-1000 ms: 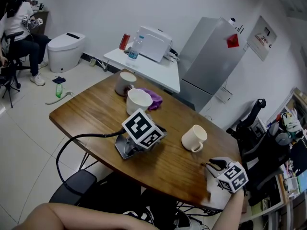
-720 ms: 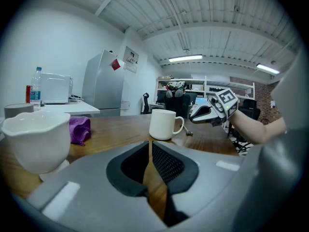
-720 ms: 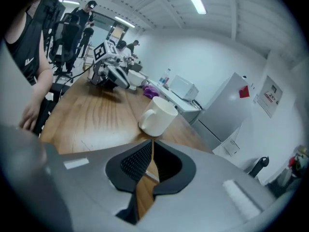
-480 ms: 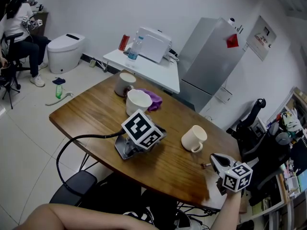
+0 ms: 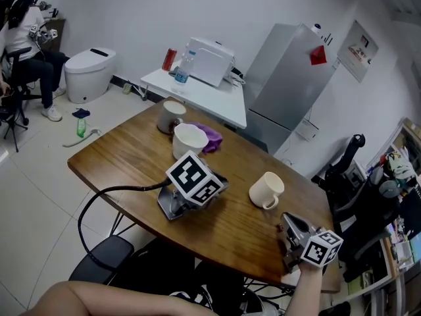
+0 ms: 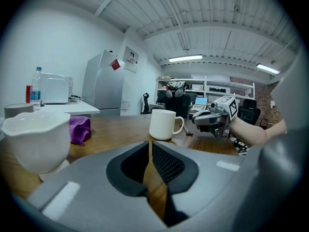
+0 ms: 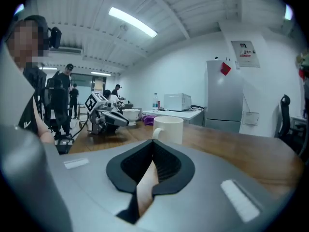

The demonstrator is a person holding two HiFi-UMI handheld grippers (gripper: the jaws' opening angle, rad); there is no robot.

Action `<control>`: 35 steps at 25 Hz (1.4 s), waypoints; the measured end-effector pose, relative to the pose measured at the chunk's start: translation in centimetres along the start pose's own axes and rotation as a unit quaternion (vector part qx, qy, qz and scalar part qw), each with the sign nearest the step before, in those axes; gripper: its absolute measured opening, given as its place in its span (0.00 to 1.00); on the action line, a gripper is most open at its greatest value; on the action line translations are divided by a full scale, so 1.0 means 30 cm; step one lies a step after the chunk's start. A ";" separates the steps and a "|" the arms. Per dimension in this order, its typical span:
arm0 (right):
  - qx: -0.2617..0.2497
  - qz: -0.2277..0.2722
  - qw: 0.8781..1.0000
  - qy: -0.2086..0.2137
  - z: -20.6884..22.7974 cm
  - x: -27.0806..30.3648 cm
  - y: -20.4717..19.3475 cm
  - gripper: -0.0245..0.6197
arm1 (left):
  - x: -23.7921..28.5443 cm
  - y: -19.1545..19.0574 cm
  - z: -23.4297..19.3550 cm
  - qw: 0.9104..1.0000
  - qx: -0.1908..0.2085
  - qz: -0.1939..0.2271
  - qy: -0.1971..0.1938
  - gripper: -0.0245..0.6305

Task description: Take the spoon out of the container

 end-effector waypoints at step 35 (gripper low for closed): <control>0.032 0.063 0.997 0.026 -0.060 0.045 -0.001 0.04 | -0.041 -0.019 -0.020 1.000 0.003 -0.003 -0.003 0.07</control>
Point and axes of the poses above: the fingertips, and each gripper's own axes: x forward along the fingers, z to its right, y out of its top, the point moved 7 cm from there along -x, backward along the fingers, and after that the axes turned 9 degrees about -x, right-handed, at the moved point
